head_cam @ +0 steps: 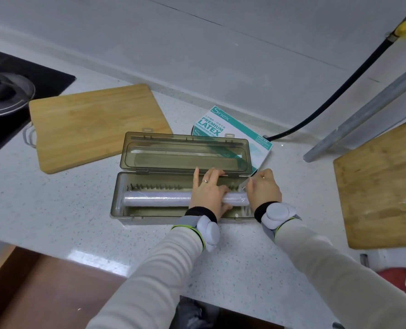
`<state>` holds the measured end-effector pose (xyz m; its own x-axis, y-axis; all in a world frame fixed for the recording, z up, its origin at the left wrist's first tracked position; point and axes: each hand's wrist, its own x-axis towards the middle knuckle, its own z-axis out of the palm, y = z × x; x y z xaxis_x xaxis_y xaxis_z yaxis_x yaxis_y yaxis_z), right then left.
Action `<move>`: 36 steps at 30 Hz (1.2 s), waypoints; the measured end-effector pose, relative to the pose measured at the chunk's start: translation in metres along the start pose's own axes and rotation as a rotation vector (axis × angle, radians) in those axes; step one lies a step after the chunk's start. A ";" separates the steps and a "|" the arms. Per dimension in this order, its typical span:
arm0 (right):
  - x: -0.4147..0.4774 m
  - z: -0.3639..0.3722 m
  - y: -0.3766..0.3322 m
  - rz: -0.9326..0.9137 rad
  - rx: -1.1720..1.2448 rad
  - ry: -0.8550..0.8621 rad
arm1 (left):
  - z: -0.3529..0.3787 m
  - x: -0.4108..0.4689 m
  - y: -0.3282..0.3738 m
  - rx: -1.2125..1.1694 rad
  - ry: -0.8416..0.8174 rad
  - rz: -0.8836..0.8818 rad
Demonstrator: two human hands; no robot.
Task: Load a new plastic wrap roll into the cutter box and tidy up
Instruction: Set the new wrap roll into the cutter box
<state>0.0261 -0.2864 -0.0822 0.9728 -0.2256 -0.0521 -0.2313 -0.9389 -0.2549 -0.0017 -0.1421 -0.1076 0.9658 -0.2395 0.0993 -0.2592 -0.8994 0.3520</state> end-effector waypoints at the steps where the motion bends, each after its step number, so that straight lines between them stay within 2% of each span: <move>1: 0.001 0.000 0.000 -0.007 -0.020 -0.001 | -0.001 0.000 0.001 0.000 0.001 0.002; 8: 0.000 0.000 -0.004 0.044 -0.012 0.015 | 0.001 -0.001 0.000 -0.014 0.015 -0.001; 13: 0.005 -0.002 -0.007 -0.001 -0.064 -0.062 | 0.000 0.003 -0.001 -0.031 0.003 -0.009; 18: 0.009 0.005 -0.002 0.067 0.015 0.028 | 0.000 0.003 -0.001 -0.032 0.000 -0.008; 22: 0.009 0.004 0.001 -0.031 -0.043 0.021 | -0.001 0.003 0.001 -0.038 -0.014 -0.010; 26: 0.008 0.003 0.002 -0.166 -0.208 -0.089 | -0.001 0.003 0.000 -0.029 -0.008 -0.012; 31: 0.011 0.003 0.003 -0.081 -0.081 -0.058 | -0.001 0.003 0.000 -0.026 -0.013 -0.015; 36: 0.012 0.005 0.008 -0.131 -0.081 -0.096 | -0.004 0.002 0.002 -0.022 -0.027 -0.014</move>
<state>0.0364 -0.2954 -0.0892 0.9902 -0.0776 -0.1163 -0.0985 -0.9774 -0.1871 -0.0006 -0.1425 -0.1033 0.9691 -0.2366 0.0693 -0.2452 -0.8946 0.3736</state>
